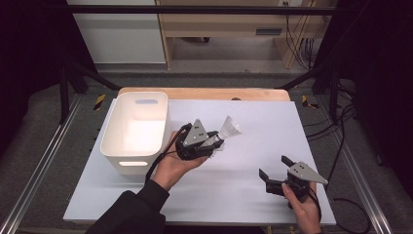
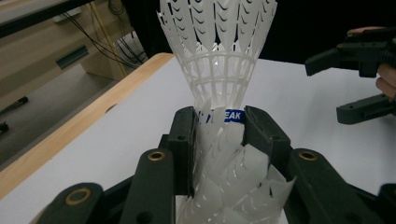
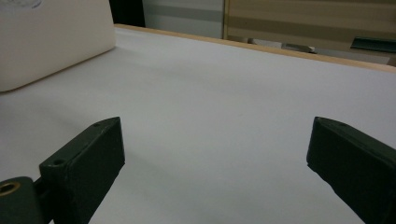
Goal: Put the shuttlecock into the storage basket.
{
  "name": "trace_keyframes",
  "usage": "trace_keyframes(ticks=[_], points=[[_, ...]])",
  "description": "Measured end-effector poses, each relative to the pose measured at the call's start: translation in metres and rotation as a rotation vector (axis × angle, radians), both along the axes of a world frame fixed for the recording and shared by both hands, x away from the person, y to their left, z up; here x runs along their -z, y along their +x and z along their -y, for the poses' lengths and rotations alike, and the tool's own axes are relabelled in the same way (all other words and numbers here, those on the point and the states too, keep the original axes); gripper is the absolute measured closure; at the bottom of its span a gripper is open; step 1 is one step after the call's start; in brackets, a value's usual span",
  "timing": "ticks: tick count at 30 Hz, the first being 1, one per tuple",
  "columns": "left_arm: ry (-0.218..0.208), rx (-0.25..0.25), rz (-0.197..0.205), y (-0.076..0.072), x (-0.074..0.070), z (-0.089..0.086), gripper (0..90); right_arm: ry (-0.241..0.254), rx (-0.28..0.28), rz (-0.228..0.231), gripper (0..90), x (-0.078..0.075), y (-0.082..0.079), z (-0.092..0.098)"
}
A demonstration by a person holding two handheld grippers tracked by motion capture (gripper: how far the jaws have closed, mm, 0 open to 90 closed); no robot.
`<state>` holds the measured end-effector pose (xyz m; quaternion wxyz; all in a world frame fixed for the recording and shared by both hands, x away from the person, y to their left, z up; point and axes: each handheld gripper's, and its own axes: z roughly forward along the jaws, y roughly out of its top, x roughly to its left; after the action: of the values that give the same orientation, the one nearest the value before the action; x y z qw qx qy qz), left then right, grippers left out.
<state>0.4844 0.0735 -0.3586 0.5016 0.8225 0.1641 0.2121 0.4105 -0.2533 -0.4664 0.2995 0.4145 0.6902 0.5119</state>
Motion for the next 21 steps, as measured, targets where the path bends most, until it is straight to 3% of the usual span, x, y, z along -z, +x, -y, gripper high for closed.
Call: trace_keyframes(ticks=[11, 21], points=[[-0.071, -0.056, 0.014, 0.015, -0.029, -0.024, 64.9, 0.002, -0.003, 0.000, 4.3, 0.000, 0.000, 0.000], [-0.105, -0.113, 0.028, 0.029, -0.048, -0.052, 64.9, -0.001, -0.006, 0.003, 4.3, 0.001, 0.000, -0.001]])
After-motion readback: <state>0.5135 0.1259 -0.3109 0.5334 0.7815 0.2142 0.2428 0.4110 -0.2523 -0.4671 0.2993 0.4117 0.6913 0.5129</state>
